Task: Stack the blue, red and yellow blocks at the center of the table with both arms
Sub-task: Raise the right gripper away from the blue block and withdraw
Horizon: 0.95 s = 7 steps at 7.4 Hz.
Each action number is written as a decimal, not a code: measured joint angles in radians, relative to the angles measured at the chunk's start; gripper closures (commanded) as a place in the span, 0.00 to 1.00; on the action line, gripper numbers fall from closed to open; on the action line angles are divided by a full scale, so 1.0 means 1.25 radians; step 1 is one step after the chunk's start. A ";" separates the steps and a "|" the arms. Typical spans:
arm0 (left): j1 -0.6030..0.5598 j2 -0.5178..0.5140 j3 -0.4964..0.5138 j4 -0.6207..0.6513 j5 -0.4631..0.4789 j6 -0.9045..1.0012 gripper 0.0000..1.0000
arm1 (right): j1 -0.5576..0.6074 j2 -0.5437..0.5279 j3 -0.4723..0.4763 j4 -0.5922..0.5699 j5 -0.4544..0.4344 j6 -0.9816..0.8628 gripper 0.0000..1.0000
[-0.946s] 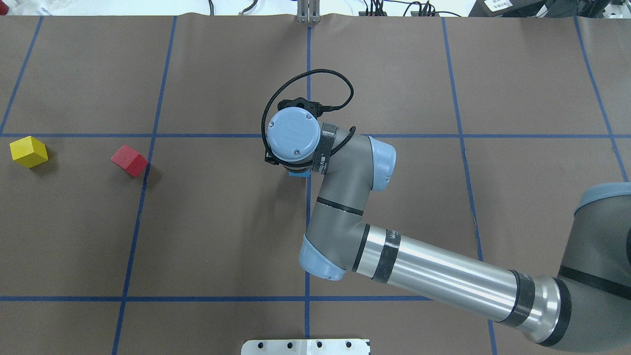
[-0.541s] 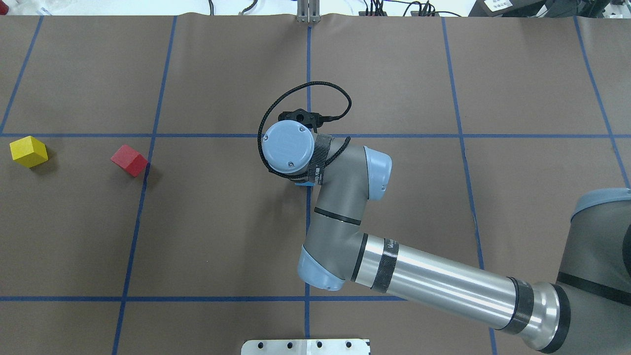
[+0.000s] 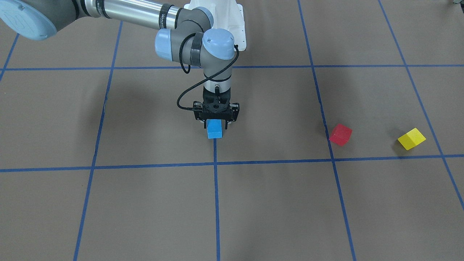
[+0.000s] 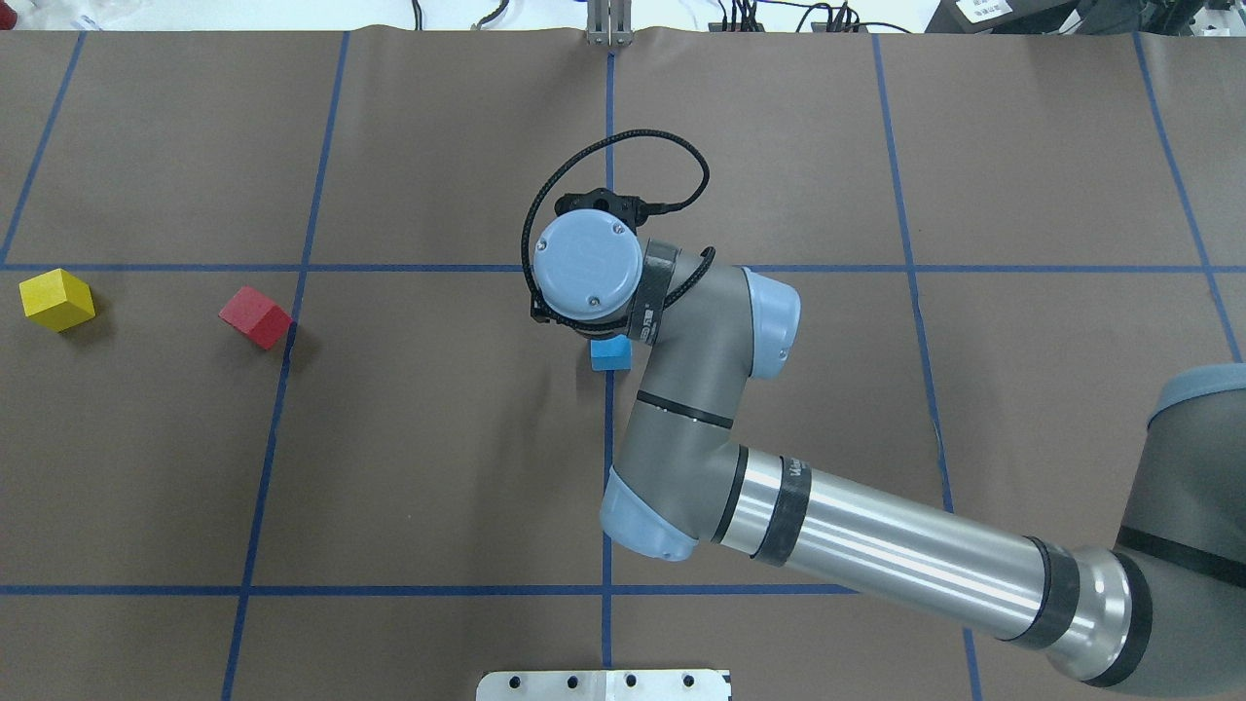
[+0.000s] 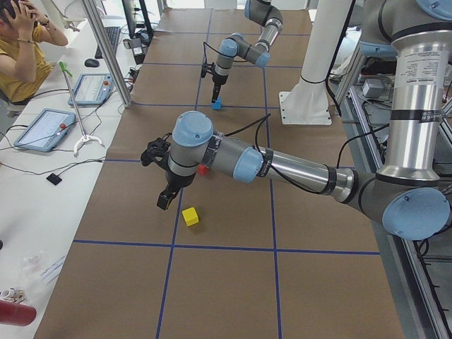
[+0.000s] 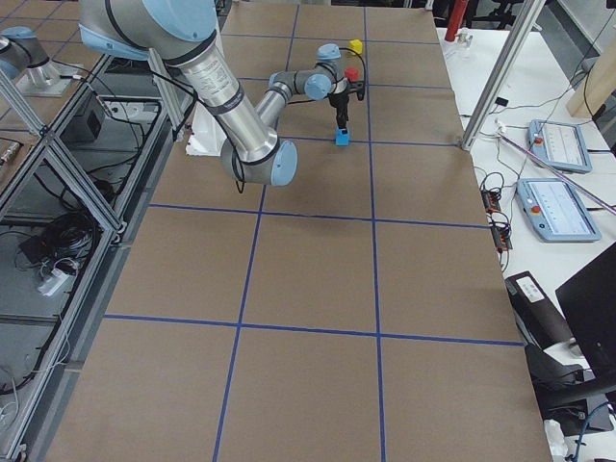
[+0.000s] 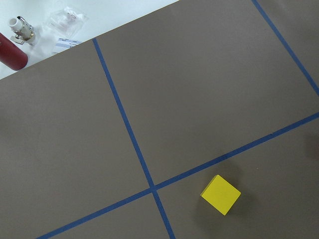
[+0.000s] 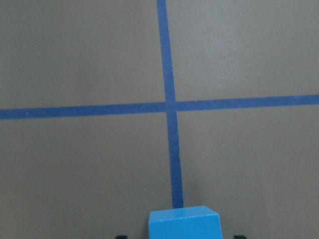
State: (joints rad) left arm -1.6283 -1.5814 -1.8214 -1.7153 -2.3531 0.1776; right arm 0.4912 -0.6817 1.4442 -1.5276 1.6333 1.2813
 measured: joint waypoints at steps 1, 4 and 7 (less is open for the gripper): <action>0.000 0.000 0.000 -0.007 0.000 0.000 0.00 | 0.041 -0.001 0.024 -0.005 0.029 -0.024 0.00; 0.049 -0.009 0.002 -0.089 0.001 -0.019 0.00 | 0.277 -0.047 0.064 -0.010 0.236 -0.213 0.00; 0.244 -0.053 -0.001 -0.211 0.027 -0.324 0.00 | 0.510 -0.185 0.089 -0.007 0.412 -0.547 0.00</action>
State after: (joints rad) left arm -1.3235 -1.6471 -1.8223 -1.9791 -2.3195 -0.2274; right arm 1.1293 -0.9129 1.5553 -1.5363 2.1477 0.5976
